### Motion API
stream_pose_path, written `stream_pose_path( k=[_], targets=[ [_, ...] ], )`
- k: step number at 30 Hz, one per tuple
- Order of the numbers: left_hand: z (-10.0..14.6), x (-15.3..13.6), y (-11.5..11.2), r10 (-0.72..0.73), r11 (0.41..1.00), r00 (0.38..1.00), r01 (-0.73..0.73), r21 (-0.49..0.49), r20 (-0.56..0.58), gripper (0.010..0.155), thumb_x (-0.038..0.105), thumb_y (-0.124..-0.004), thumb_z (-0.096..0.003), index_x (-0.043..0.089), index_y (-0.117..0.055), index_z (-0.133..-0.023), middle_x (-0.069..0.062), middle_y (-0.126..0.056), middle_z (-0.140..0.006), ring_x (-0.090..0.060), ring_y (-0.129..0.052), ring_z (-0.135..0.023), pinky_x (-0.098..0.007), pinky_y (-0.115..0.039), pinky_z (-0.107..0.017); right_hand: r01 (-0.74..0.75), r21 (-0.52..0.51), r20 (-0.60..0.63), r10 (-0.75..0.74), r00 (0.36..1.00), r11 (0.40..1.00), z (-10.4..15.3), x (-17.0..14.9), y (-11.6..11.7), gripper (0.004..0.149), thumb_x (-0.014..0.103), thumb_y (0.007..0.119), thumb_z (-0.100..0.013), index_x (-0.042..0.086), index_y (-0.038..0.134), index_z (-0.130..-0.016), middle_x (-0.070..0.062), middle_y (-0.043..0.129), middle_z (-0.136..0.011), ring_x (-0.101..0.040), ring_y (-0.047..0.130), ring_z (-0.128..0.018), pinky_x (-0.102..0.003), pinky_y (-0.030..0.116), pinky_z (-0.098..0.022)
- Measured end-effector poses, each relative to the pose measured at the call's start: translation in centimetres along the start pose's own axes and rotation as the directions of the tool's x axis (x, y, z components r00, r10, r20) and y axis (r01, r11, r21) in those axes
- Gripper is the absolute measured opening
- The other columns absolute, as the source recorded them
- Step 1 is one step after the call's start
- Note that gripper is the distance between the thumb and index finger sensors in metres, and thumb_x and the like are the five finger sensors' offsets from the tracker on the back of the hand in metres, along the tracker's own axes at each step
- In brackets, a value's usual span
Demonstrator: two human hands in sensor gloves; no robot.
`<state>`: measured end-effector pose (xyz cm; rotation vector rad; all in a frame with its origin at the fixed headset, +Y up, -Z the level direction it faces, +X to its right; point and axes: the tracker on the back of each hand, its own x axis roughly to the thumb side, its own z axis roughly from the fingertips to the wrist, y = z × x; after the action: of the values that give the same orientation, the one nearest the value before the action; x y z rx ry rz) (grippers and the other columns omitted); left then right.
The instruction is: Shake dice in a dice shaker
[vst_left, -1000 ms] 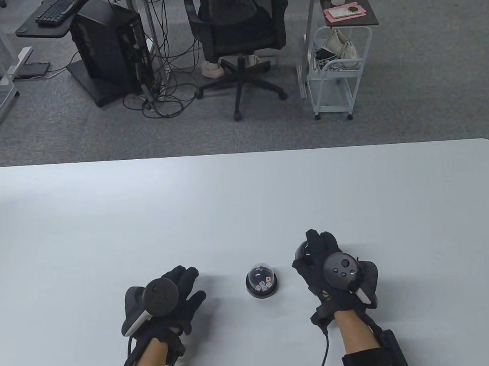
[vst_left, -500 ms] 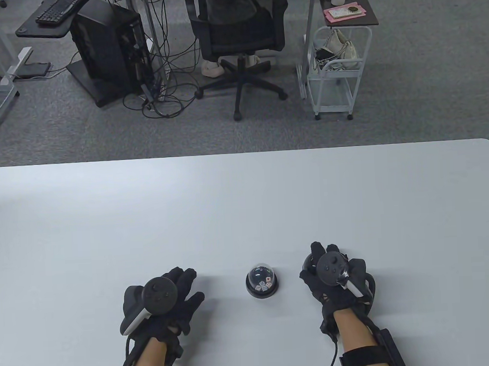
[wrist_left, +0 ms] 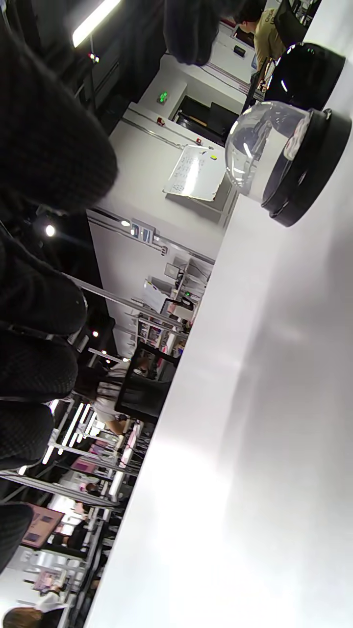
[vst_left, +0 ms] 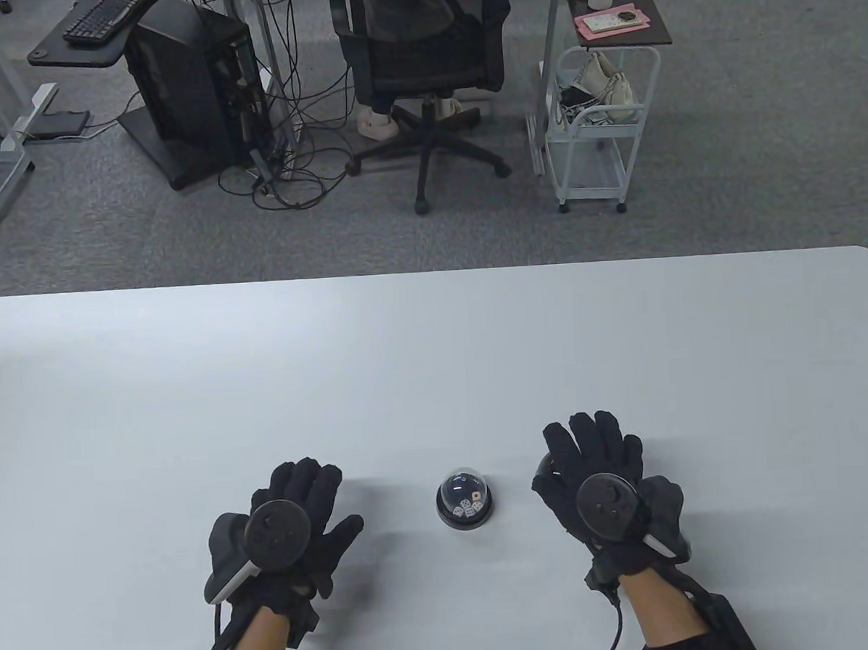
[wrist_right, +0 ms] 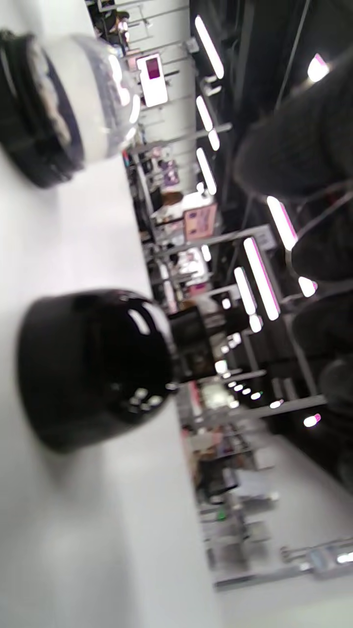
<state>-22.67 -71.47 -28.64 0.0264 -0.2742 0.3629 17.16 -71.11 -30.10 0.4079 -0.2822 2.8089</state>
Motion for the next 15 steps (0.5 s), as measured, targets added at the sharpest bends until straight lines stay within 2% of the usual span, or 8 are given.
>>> stream_pose_path(
  k=[4, 7, 11, 15],
  targets=[
    [0.1, 0.5, 0.0, -0.036, 0.999, 0.999, 0.036, 0.003, 0.011, 0.085, 0.068, -0.07, -0.0497, 0.026, -0.035, -0.114, -0.02, -0.03, -0.121, -0.052, -0.025, -0.109, -0.078, -0.03, -0.066, -0.056, -0.019, 0.037, 0.056, 0.998, 0.998, 0.9, -0.5, 0.5, 0.073, 0.056, 0.072, -0.057, 0.029, 0.038, -0.116, -0.021, 0.028, -0.119, -0.05, 0.015, -0.108, -0.075, 0.024, -0.07],
    [0.0, 0.7, -0.4, -0.073, 0.997, 0.997, 0.073, -0.018, 0.007, 0.088, 0.072, -0.067, -0.049, 0.028, -0.028, -0.115, -0.02, -0.02, -0.121, -0.052, -0.016, -0.108, -0.078, -0.022, -0.064, -0.055, 0.049, 0.034, 0.053, 0.998, 0.997, 1.1, -0.7, 1.0, 0.075, 0.059, 0.069, -0.057, 0.031, 0.031, -0.117, -0.02, 0.019, -0.12, -0.047, 0.007, -0.107, -0.074, 0.018, -0.07],
    [-0.2, 0.9, -1.2, -0.113, 0.988, 0.993, 0.11, -0.109, -0.02, 0.091, 0.076, -0.06, -0.0486, 0.031, -0.016, -0.114, -0.019, -0.008, -0.12, -0.053, -0.005, -0.106, -0.079, -0.014, -0.062, -0.062, 0.111, 0.02, 0.06, 0.998, 0.992, 1.4, -1.1, 1.7, 0.077, 0.061, 0.067, -0.057, 0.033, 0.026, -0.117, -0.019, 0.012, -0.119, -0.046, 0.002, -0.105, -0.075, 0.015, -0.068],
    [-0.5, 0.7, -1.8, -0.112, 0.984, 0.993, 0.106, -0.141, -0.033, 0.092, 0.077, -0.058, -0.0481, 0.032, -0.012, -0.113, -0.019, -0.006, -0.12, -0.052, -0.001, -0.105, -0.078, -0.011, -0.061, -0.084, 0.163, 0.024, 0.081, 0.996, 0.983, 1.6, -1.0, 2.4, 0.078, 0.062, 0.065, -0.057, 0.034, 0.022, -0.116, -0.019, 0.007, -0.118, -0.045, -0.001, -0.104, -0.075, 0.013, -0.067]
  ],
)
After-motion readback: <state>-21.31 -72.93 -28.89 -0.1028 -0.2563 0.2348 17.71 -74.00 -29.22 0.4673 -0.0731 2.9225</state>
